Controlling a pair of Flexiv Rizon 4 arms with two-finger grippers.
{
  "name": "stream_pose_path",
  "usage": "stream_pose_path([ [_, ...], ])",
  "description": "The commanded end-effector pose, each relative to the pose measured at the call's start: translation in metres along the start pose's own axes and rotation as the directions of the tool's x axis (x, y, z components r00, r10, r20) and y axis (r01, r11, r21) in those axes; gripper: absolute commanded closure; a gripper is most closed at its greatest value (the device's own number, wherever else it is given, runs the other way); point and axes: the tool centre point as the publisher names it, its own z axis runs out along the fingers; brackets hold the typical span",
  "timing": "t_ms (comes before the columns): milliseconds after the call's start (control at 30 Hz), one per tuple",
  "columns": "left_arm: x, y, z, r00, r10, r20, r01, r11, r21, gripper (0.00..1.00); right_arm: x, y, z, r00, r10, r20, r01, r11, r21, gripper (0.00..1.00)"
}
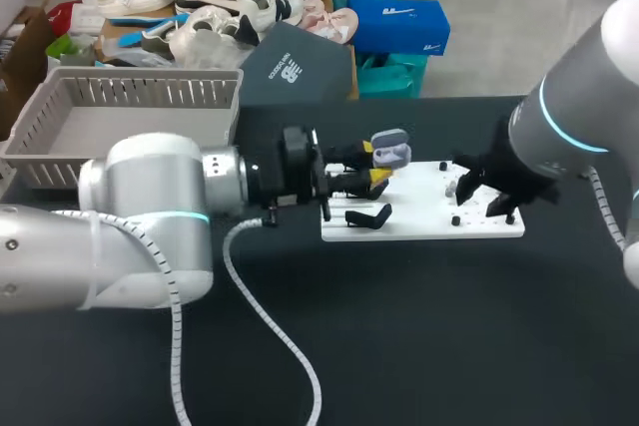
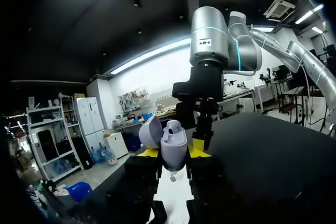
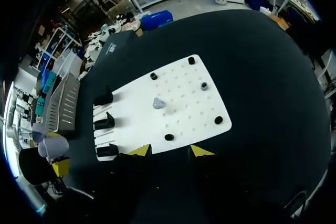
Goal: Pick up each earbud case from the left stands, insert the matching earbuds, close the lid, and place the case in the box.
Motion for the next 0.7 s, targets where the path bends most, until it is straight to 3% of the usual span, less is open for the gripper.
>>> stream_pose_path([
  [33, 0.003, 0.011, -0.013, 0.999, 0.003, -0.039, -0.001, 0.998, 0.057, 1.0, -0.007, 0.009, 0.008, 1.0, -0.001, -0.012, 0.001, 1.0, 0.014, 0.59],
  [133, 0.003, 0.015, -0.017, 0.998, -0.01, -0.069, 0.014, 0.998, 0.066, 1.0, -0.009, 0.011, 0.009, 1.0, 0.001, -0.016, -0.001, 1.0, 0.015, 0.6],
  [700, 0.007, 0.019, -0.019, 0.998, -0.02, -0.057, 0.024, 0.997, 0.077, 1.0, -0.026, 0.017, 0.024, 1.0, 0.003, -0.031, -0.002, 1.0, 0.021, 0.61],
])
